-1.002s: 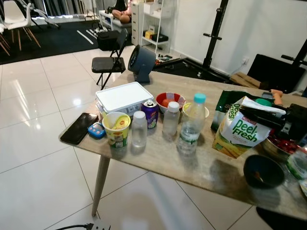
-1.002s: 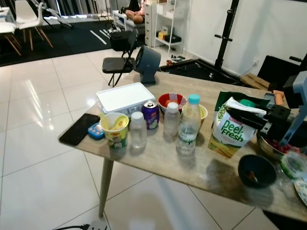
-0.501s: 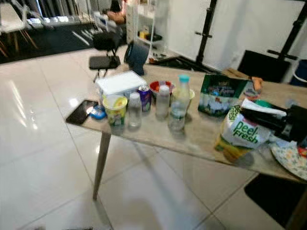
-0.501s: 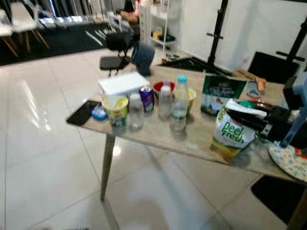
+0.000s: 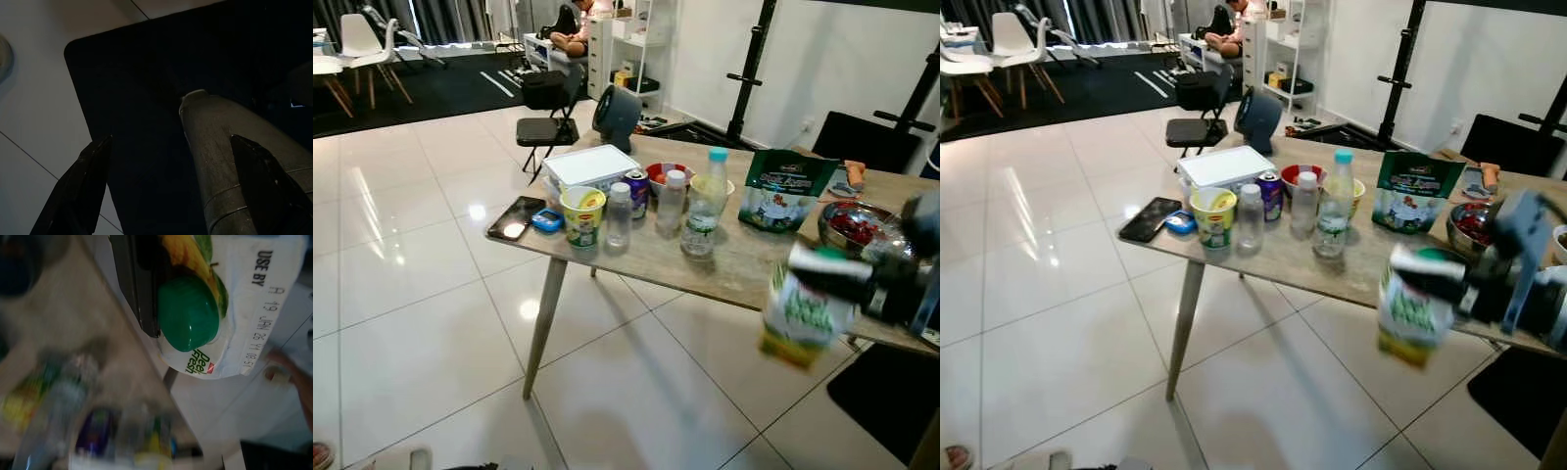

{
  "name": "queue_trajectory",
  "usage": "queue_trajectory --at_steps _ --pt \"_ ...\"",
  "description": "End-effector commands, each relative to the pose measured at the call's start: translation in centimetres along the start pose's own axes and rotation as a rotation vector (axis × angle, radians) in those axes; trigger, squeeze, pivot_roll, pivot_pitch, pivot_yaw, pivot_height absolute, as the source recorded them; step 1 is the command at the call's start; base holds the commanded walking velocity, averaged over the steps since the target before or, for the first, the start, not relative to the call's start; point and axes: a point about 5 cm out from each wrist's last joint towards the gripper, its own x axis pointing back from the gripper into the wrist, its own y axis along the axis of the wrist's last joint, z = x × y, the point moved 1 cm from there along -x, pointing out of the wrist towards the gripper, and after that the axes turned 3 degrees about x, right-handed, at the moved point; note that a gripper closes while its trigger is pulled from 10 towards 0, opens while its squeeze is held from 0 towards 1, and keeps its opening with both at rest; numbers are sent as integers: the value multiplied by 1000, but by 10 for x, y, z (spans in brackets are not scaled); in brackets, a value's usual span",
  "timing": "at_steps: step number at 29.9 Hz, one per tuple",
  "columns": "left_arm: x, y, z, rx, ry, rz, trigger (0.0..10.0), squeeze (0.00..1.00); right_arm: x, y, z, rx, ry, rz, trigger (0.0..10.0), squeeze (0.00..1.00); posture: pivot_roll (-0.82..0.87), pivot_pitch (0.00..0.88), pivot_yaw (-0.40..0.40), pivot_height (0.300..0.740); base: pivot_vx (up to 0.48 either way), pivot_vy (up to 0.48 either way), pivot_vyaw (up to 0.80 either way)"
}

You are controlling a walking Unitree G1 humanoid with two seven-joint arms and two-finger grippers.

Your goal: Restocking fridge

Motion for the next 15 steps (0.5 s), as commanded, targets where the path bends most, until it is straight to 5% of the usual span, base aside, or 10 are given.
queue_trajectory --at_steps 1,7,8,9,10,15 --pt "2 -28 -10 5 -27 112 10000 0 -4 -11 2 -9 19 34 0 0 -53 0 -18 740 0 0 0" --pt "1 -28 -12 7 -29 110 10000 0 -5 -32 2 -67 6 89 0 0 -51 0 -17 740 0 0 0" --pt "1 -27 -12 7 -29 109 10000 0 -6 -42 2 -91 -8 110 3804 0 -52 0 -14 740 0 0 0" --pt "1 -27 -12 7 -29 109 10000 0 -6 -42 2 -91 -8 110 3804 0 -52 0 -14 740 0 0 0" --pt "1 -25 -13 6 -28 108 10000 0 -6 -61 0 -134 -48 123 10000 0 -52 0 -14 740 0 0 0" --pt "0 -24 -13 6 -28 107 10000 0 -7 -77 -8 -153 -128 128 10000 0 -52 0 -15 740 0 0 0"
